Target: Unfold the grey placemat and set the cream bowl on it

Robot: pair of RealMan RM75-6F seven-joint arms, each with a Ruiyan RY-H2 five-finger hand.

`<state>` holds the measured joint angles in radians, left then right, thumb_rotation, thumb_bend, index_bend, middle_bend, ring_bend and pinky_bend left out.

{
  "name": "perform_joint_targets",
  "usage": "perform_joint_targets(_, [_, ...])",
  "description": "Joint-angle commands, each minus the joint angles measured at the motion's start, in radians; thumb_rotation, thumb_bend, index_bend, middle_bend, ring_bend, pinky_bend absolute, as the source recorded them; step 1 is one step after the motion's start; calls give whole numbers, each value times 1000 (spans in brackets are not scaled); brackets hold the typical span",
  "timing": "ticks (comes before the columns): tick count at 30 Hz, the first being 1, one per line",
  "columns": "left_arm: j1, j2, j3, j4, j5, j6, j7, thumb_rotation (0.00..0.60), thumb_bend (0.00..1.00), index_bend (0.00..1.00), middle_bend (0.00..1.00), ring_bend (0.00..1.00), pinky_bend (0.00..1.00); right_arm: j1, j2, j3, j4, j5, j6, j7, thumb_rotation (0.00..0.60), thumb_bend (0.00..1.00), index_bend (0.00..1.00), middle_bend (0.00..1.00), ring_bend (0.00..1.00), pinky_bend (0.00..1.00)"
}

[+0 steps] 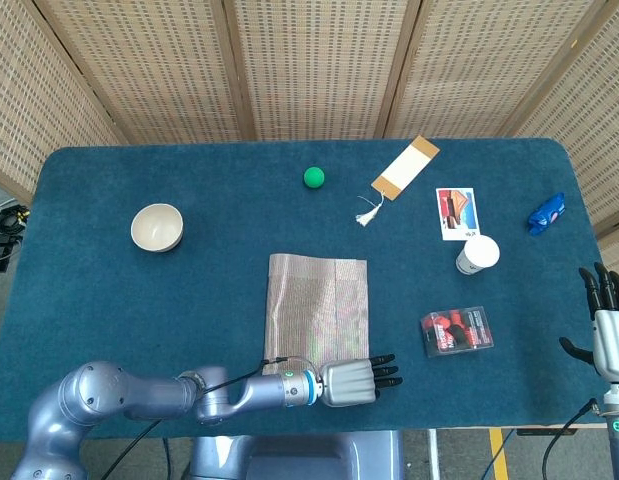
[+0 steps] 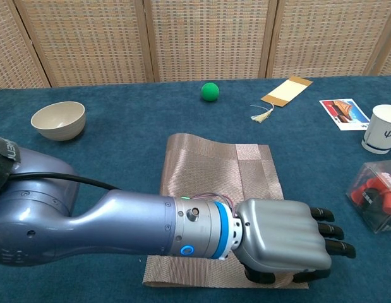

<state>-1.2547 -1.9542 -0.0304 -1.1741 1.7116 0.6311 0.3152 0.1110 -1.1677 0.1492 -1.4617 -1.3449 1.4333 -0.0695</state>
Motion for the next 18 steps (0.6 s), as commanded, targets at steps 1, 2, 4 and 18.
perform_joint_targets(1, [0, -1, 1, 1, -2, 1, 1, 600, 404, 459, 0, 0, 0, 0, 0, 0, 0, 0, 0, 0, 600, 0, 0, 0, 0, 0])
perform_joint_targets(2, [0, -1, 2, 1, -3, 1, 1, 600, 405, 462, 0, 0, 0, 0, 0, 0, 0, 0, 0, 0, 600, 0, 0, 0, 0, 0])
perform_joint_targets(4, [1, -2, 3, 2, -5, 3, 0, 600, 406, 466, 0, 0, 0, 0, 0, 0, -1, 0, 1, 1, 600, 0, 0, 0, 0, 0])
perform_joint_targets(18, [-1, -17, 13, 16, -14, 9, -6, 600, 434, 547, 0, 0, 0, -1, 3, 1, -3, -3, 4, 5, 600, 0, 0, 0, 0, 0])
